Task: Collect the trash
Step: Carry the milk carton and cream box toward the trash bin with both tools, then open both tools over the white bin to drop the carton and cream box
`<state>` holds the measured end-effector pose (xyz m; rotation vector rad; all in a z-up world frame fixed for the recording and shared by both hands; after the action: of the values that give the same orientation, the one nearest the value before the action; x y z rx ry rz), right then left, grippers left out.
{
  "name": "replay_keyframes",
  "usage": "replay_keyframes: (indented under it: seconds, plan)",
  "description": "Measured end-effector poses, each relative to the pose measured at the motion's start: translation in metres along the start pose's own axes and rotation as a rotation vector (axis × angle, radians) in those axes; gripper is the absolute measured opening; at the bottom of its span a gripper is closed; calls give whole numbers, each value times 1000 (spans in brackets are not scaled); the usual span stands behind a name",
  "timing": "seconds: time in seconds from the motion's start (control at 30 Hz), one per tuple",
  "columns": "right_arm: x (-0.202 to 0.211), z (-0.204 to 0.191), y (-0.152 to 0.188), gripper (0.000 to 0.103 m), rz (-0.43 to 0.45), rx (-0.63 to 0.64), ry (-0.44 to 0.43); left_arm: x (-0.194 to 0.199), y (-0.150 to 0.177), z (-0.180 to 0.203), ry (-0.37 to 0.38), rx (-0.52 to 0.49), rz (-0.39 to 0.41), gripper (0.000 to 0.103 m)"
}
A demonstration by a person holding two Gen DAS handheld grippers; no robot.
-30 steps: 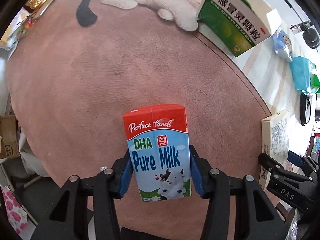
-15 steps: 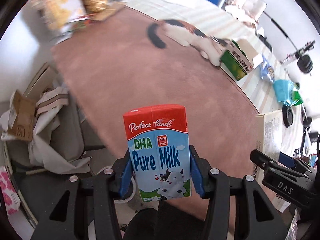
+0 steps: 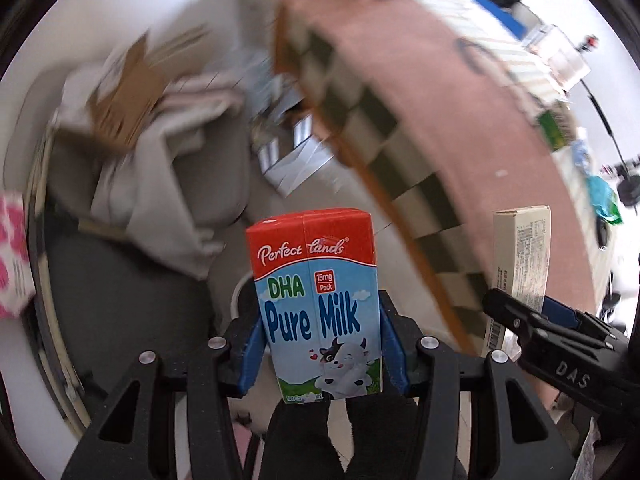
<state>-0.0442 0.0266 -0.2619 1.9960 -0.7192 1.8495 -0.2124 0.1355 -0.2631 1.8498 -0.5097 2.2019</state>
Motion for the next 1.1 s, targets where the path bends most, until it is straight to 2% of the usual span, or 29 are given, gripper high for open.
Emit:
replay_keyframes:
  seconds: [0.07,0.23,0.5,0.53,0.57,0.63,0.77,0.83,1.0,1.1]
  plan:
    - [-25,-18,11,82,-39,24,-17,-25,10,-28,-7,62,-39,47]
    - [-118,-45,34,82,-166,84,-48,-101,33,-78,5,177,-135,48]
    - [-288,-43,67,82,-351,54,-102,-260,72,-131,145,332,-291,49]
    - [-310,-41,71,82,-376,50,-112,-275,75,-135,162,353,-295,56]
    - [-327,-40,74,82,-392,45,-116,-296,81,-142,182,387,-301,80]
    - [-368,-37,82,82,-431,34,-150,-328,91,-152,203,430,-318,100]
    - [-437,-29,101,84,-500,0,-198,-374,110,-169,168,466,-336,100]
    - [-453,-23,106,101,-510,-13,-205,-386,116,-177,101,452,-324,100]
    - [-474,-20,116,101,-494,47,-129,-396,127,-187,-72,387,-290,100]
    - [-475,-25,115,101,-457,122,-38,-393,131,-189,-85,377,-304,100]
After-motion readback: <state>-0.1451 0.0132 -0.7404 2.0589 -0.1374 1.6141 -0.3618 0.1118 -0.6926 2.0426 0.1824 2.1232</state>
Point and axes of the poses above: each gripper's, at about its wrist camera, not at the fingertips, and x roughly against the way its jaws point, z to its right, y to its underside, the point moved 3 cm from there along -x, roughly the way its jaws point, and after that the axes turned 1 degree about -y, right-handed, at the moved point
